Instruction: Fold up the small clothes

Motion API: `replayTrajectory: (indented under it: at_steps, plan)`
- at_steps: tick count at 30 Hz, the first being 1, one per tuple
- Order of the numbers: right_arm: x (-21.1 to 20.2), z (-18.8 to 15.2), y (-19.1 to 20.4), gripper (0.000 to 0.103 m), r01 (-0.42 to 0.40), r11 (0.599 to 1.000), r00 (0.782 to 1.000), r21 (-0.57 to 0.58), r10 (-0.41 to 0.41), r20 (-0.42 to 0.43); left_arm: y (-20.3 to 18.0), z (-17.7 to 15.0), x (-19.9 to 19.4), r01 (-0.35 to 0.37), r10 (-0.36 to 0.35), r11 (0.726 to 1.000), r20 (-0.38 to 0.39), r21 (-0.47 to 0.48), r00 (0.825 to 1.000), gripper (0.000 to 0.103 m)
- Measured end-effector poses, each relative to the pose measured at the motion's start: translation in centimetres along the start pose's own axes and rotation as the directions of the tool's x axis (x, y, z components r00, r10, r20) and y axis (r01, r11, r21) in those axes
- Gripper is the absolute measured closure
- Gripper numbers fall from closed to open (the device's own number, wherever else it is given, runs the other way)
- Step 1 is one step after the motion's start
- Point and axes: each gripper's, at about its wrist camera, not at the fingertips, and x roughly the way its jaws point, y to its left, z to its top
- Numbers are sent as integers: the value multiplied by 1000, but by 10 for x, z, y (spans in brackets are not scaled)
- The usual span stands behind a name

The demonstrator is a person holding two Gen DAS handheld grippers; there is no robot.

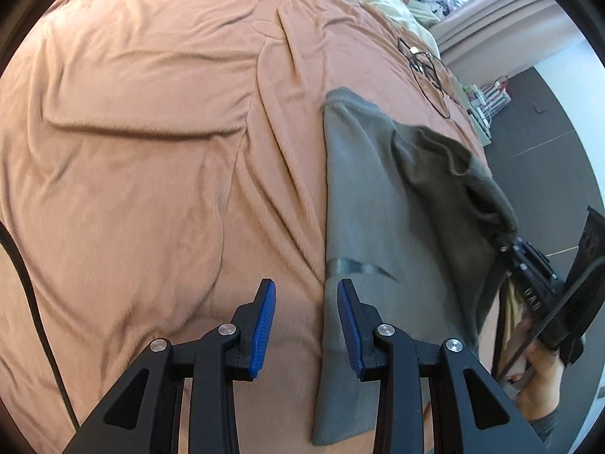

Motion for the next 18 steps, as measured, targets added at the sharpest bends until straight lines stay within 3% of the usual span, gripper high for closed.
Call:
replayTrajectory:
  at_steps: [8, 13, 18]
  plan:
    - [16, -6, -43, 97, -80, 977, 997, 200, 80, 7, -24, 20, 15, -55, 55, 996, 7, 75, 998, 67]
    - [46, -19, -62, 97, -150, 926, 987, 346, 161, -2, -37, 32, 34, -93, 93, 988, 4, 120, 996, 67]
    - [75, -33, -58, 90, -142, 863, 982, 486, 185, -42, -45, 41, 51, -131, 133, 980, -2, 153, 991, 67]
